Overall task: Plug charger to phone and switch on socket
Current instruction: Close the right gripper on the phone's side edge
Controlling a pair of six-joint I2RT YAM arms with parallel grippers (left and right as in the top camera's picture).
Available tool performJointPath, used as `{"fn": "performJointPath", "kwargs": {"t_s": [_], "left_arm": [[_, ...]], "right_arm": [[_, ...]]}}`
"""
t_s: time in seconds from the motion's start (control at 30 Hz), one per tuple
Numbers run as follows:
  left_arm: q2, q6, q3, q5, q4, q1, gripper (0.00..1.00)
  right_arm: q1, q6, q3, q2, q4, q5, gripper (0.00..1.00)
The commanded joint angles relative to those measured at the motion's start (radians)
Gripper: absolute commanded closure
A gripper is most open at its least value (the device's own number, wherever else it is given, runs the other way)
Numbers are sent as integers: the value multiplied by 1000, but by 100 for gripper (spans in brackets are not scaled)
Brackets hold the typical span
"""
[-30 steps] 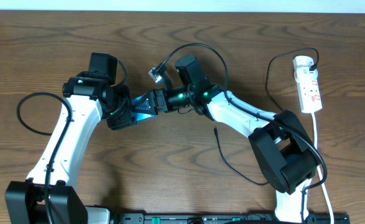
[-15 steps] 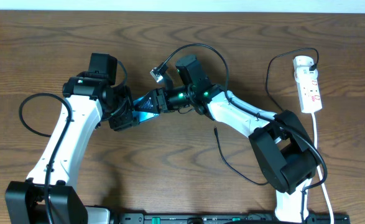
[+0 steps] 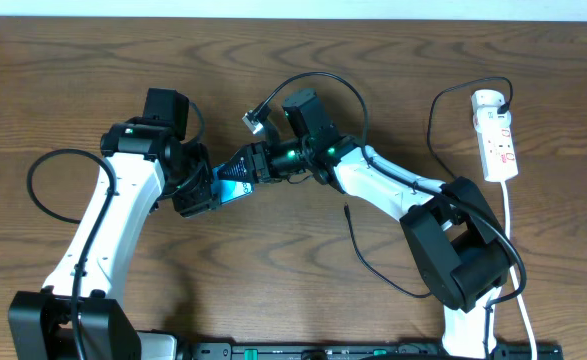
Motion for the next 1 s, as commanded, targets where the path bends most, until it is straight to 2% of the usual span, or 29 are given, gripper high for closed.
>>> {"fn": "performJointPath", "kwargs": {"t_s": [0.0,0.17,0.43,0.63,0.97], "left_arm": [[-16,-11,-1,-22,-5,-2,93],[-16,7,-1,-48,-5,-3,93],[-16,7,-1,-65,-7,-6,93],[-16,6,-1,-117,-6,-34,93],[-13,3,-1,-118,-6,-42,93]], "right_arm": [[12,27,10,-5,-1,2,39],[17,64,10,-5,-1,2,39],[32,82,10,-5,-1,-2,34],[32,82,10,-5,-1,-2,37],[36,82,10,-5,-1,0,42]]}}
